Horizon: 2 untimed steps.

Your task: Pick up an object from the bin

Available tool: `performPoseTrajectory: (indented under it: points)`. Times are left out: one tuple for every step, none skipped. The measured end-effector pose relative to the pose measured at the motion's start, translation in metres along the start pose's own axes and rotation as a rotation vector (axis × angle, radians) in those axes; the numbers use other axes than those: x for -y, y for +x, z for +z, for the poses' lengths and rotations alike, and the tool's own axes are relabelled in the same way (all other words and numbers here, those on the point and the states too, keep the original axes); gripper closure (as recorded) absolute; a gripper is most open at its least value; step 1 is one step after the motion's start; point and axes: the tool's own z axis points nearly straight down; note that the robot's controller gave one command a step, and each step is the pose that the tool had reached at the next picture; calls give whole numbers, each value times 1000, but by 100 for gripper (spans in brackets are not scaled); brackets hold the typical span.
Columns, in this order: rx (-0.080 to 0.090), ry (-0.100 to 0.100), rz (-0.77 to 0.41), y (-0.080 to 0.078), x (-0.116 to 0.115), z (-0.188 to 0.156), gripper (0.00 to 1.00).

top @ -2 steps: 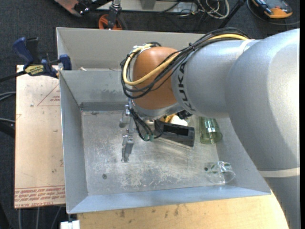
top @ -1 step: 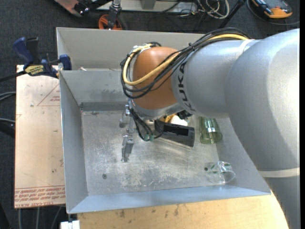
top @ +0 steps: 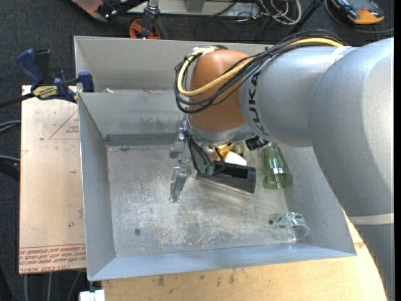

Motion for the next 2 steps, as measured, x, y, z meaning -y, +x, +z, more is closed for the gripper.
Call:
performPoseTrajectory:
  points:
    - [2,3,-45,-7,25,14,0]
    - [1,2,-210,-9,56,43,0]
